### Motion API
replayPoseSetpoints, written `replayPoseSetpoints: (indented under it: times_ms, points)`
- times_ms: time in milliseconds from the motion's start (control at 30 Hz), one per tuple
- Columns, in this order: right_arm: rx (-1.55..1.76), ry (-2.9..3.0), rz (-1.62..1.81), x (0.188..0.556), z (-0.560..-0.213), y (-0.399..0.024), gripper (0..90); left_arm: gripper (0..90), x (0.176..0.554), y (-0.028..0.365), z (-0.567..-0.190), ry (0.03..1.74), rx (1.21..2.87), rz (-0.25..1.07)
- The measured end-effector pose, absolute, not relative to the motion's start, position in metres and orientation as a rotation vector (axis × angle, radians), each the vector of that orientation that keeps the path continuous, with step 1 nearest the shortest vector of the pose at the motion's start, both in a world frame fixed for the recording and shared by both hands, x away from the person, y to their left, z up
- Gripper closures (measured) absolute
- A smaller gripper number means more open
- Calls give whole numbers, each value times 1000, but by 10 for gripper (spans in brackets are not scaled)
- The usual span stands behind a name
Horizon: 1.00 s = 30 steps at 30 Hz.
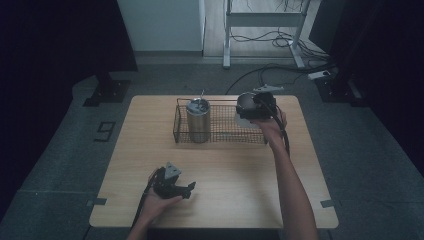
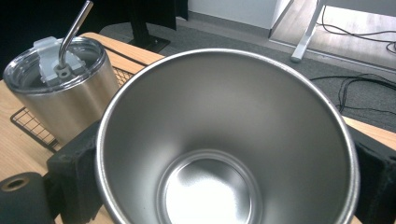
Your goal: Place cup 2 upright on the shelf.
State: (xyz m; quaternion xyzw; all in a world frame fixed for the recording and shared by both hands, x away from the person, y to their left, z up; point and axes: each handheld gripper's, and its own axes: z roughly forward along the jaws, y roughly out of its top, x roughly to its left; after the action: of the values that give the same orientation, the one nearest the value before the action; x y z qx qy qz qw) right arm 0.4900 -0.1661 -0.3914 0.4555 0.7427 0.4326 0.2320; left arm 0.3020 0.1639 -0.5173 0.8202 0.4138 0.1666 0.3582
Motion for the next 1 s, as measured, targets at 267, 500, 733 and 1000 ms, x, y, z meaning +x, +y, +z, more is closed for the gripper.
replayPoseSetpoints:
  times_ms: [267,500,733,1000]
  points:
    - [1255,2058,1159,502,-398,-160,63,127,302,165,-517,1066,2115,433]
    - [1273,2069,1146,513,-401,-156,63,127,302,165,-519,1071,2117,429]
    - [1260,2084,1152,519,-402,-145,63,127,303,166,-519,1074,2116,428]
    - [1291,2093,1152,528,-412,-138,63,127,303,166,-519,1071,2116,417]
